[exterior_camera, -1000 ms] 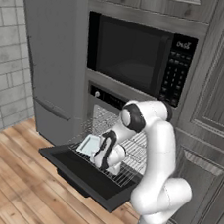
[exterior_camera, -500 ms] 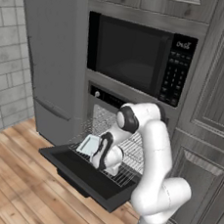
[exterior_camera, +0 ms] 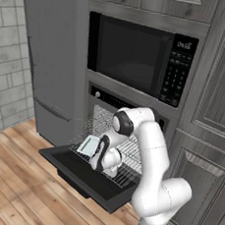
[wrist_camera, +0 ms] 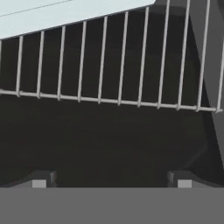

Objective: Take the baked cake out of the oven and place it on the plate for cooling. Then close the oven door.

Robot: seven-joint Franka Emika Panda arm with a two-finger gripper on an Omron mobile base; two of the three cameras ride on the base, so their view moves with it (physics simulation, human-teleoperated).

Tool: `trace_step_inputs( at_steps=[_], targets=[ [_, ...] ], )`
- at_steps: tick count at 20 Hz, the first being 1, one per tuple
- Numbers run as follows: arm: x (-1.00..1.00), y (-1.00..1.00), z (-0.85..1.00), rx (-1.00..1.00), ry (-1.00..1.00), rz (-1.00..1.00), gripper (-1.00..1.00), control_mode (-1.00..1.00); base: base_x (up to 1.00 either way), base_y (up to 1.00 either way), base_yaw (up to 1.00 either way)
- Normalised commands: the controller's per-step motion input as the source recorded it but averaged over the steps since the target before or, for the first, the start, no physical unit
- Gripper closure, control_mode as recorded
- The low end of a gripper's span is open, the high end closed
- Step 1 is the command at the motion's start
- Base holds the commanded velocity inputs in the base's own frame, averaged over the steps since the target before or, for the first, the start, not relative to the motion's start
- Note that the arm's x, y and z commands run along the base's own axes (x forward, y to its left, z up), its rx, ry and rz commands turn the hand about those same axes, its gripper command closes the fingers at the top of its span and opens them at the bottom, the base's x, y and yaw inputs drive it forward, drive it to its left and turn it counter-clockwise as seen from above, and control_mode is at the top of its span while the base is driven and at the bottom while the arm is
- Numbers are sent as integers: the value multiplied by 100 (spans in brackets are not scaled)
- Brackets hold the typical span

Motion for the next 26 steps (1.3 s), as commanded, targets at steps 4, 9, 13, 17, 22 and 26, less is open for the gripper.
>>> trace_step_inputs(
  at_steps=[4,9,13,17,22,26],
  targets=[
    [34,0,-28,0,3,0,-100,-100,0,0,0],
    [33,0,-25,0,1,0,-100,-100,0,0,0],
    [33,0,-25,0,0,0,-100,-100,0,0,0],
    [17,0,-30,0,0,0,-100,-100,0,0,0],
    [20,-1,-33,0,0,0,-100,-100,0,0,0],
    [30,-3,-32,0,0,0,-100,-100,0,0,0]
  ],
)
